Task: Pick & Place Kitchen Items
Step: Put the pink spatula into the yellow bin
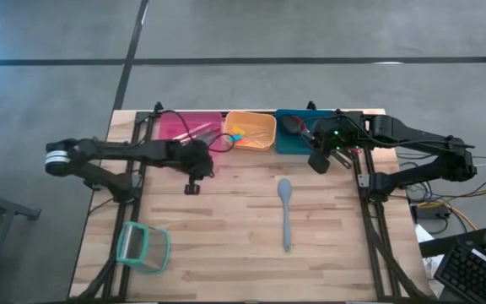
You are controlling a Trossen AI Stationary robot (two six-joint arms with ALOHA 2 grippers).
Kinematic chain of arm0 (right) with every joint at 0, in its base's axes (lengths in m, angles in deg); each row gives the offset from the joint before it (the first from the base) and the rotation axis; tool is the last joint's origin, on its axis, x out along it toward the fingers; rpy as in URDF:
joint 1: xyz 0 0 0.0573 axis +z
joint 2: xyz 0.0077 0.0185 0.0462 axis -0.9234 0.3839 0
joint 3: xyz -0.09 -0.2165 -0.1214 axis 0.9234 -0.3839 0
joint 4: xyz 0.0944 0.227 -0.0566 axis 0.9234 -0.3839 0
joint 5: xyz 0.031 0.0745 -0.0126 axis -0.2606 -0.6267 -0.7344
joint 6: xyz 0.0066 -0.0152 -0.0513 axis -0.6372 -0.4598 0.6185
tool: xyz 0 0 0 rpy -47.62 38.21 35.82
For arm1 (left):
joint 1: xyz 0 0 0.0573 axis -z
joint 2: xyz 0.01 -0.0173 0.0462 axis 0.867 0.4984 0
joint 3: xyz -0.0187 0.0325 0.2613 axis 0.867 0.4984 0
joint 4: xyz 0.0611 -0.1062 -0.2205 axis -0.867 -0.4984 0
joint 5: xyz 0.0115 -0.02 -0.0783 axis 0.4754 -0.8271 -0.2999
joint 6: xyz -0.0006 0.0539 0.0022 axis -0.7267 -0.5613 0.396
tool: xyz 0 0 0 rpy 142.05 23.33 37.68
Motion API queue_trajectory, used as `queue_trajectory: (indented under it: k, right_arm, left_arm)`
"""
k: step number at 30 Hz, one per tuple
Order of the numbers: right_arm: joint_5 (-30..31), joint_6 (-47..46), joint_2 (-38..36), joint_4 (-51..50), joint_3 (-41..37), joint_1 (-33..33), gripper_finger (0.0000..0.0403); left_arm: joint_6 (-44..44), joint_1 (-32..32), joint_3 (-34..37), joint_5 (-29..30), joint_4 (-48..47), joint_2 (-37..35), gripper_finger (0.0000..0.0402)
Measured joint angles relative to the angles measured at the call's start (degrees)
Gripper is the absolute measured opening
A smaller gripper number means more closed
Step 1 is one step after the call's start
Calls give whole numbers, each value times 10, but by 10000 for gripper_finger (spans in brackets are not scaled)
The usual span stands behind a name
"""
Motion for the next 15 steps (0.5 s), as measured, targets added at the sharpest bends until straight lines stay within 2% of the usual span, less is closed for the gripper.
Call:
queue_trajectory:
  k: [7,15]
  right_arm:
    - [0,-2,0,13,-12,24,81]
    - [0,13,0,125,-86,77,45]
  left_arm:
    - [6,30,44,-7,203,-39,28]
    - [15,34,114,-37,466,-36,28]
